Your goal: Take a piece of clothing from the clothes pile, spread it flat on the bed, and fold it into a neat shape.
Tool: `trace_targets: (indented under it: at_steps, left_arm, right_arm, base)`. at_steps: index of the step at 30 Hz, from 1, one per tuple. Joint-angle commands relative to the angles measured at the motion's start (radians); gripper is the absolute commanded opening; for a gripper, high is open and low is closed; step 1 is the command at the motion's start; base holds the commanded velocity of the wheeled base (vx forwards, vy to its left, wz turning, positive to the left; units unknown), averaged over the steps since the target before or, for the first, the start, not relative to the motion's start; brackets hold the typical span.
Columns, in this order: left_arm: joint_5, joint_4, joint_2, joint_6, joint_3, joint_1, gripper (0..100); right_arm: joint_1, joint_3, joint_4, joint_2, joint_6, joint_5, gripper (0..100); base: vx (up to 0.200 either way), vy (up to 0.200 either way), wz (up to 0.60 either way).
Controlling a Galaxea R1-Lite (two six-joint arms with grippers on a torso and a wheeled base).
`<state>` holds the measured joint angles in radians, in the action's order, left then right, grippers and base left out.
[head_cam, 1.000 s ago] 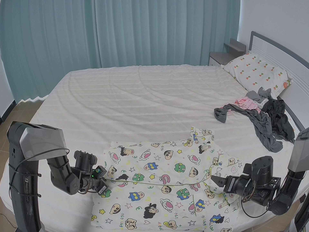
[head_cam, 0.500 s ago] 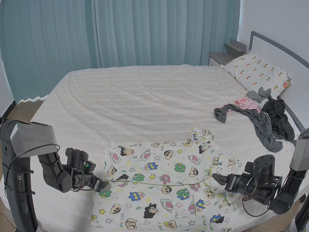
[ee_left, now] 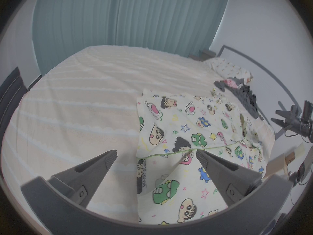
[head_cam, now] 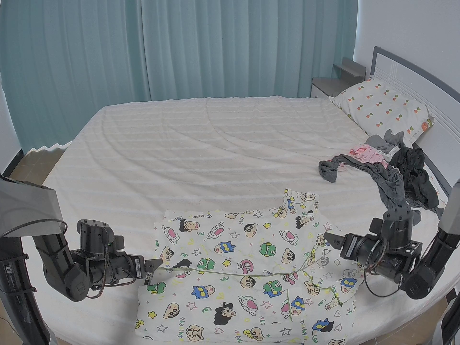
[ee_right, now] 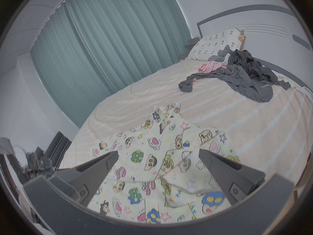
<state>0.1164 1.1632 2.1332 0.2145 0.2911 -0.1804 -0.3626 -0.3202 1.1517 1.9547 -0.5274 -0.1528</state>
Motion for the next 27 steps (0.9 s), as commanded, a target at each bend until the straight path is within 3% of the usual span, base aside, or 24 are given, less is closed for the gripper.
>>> trace_targets:
  at_steps: [1,4,9,18,27]
  left_arm:
    - [-0.021,0.233,0.062,0.148,-0.15,-0.063,100]
    - [-0.026,0.299,0.099,0.197,-0.158,-0.068,100]
    - [-0.034,0.408,0.169,0.214,-0.187,-0.065,100]
    - [-0.026,0.408,0.168,0.27,-0.187,-0.071,100]
    - [-0.027,0.408,0.172,0.281,-0.188,-0.07,100]
  right_arm:
    - [0.117,-0.382,-0.296,0.066,0.006,0.073,100]
    - [0.146,-0.531,-0.368,0.15,0.004,0.116,100]
    - [0.171,-0.781,-0.515,0.334,-0.002,0.117,100]
    - [0.214,-1.057,-0.762,0.512,-0.086,0.14,100]
    - [0.228,-1.269,-0.871,0.638,-0.183,0.15,100]
  base:
    - [0.0,0.0,0.0]
    - [0.0,0.0,0.0]
    - [0.0,0.0,0.0]
    - [0.0,0.0,0.0]
    - [0.0,0.0,0.0]
